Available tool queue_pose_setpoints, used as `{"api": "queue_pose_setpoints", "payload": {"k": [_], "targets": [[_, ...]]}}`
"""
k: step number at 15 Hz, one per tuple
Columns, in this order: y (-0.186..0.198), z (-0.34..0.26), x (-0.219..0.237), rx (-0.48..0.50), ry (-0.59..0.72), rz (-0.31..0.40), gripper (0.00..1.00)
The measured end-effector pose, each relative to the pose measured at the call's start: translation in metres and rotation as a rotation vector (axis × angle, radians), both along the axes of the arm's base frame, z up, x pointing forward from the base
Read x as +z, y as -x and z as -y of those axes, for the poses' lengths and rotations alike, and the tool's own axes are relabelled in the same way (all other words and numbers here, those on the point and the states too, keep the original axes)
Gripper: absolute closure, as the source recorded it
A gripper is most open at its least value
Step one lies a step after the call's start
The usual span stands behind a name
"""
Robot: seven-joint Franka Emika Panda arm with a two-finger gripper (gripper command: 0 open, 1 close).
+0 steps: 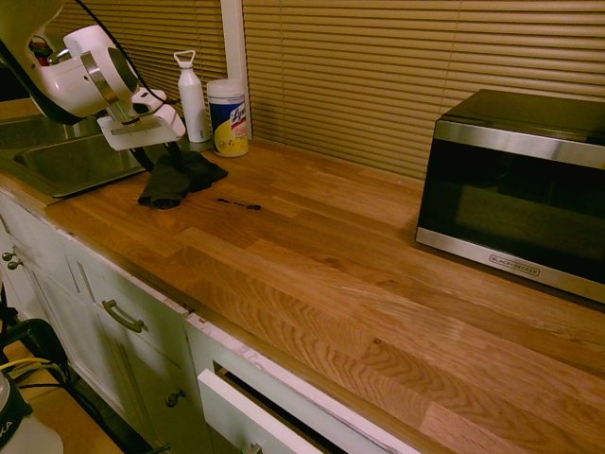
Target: Clear the spill
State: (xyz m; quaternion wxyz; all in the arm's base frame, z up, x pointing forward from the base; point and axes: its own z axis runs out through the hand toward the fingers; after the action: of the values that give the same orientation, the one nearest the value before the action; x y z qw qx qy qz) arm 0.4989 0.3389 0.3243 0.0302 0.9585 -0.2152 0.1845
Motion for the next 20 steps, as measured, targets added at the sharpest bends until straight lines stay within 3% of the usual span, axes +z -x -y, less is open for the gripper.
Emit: {"api": "queue_pose_setpoints", "payload": {"k": [11,20], "targets": [[-0.015,0.019,0.002,-0.069,-0.03,-0.011,1.0],[-0.04,0.067,0.005,-0.131,-0.064,-0.005,1.0]]}}
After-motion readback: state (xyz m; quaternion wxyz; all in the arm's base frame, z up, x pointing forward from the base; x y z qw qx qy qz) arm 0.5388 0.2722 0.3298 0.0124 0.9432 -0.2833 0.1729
